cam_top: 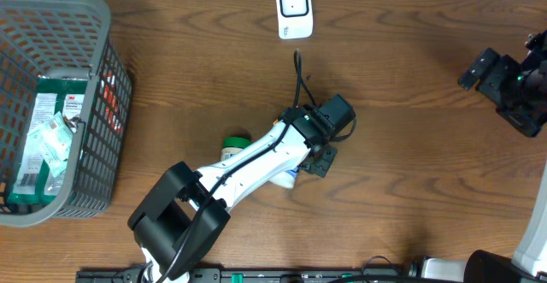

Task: Scan the item barcode
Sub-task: 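Lower the cotton swab tub onto the table and open the left gripper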

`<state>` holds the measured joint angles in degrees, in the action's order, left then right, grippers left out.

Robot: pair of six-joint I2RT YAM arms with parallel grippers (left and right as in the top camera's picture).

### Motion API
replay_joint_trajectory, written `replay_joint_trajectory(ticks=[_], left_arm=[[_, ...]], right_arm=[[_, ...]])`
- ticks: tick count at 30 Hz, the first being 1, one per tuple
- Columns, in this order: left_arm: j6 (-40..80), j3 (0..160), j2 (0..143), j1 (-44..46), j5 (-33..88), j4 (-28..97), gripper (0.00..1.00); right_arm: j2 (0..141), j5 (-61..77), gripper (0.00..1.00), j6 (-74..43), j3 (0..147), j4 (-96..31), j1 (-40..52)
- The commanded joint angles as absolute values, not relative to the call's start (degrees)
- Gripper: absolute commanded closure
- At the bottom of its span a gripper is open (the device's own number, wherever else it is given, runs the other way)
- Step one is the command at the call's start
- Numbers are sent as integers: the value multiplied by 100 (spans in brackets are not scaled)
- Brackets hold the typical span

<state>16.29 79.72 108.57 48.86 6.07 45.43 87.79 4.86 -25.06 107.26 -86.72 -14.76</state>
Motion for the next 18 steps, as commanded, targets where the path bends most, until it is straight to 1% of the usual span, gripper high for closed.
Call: replay_joint_trajectory(ticks=[1,14,18], left_arm=[[1730,7859,10836,4912,707,4532,92],[1796,7859,10836,5378,639,4250,92],[1835,7852,10847,5459,336,4259,92]], right_arm=[[8809,410,1,-2567,10816,-8678,-1496],[8809,408,1,-2567,10816,-8678,-1496],[8809,410,1,-2567,10816,-8678,-1496]])
